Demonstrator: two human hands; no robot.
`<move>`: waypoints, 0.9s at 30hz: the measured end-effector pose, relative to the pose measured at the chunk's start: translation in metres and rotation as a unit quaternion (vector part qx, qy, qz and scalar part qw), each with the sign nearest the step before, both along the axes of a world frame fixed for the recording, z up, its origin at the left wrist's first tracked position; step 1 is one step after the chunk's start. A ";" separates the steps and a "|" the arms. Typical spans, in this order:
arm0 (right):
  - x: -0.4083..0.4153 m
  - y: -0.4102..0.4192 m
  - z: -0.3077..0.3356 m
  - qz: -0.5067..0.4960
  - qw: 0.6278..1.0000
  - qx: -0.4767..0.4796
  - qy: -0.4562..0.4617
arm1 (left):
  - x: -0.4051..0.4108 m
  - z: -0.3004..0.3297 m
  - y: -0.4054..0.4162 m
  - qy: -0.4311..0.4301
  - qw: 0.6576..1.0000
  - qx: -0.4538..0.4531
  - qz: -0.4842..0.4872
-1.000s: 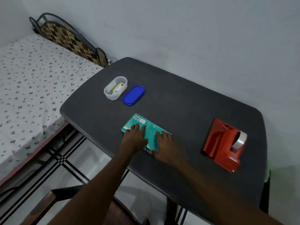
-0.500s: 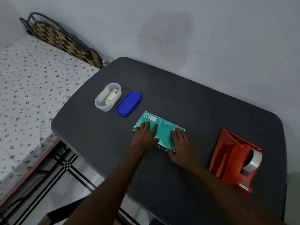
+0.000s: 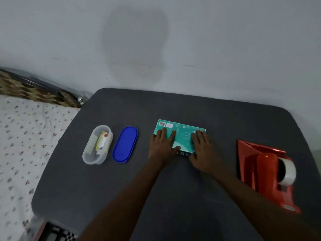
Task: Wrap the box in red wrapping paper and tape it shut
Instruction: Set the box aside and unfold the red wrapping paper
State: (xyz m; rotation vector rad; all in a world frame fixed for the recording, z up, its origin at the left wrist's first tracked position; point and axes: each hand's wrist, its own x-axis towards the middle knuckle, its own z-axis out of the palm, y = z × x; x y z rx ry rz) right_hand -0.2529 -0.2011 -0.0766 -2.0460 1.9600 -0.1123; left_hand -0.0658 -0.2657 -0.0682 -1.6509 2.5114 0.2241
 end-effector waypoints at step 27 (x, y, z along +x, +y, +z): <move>0.021 -0.026 -0.075 -0.065 0.968 -0.213 0.117 | -0.017 -0.066 -0.100 0.118 0.968 -0.161 -0.156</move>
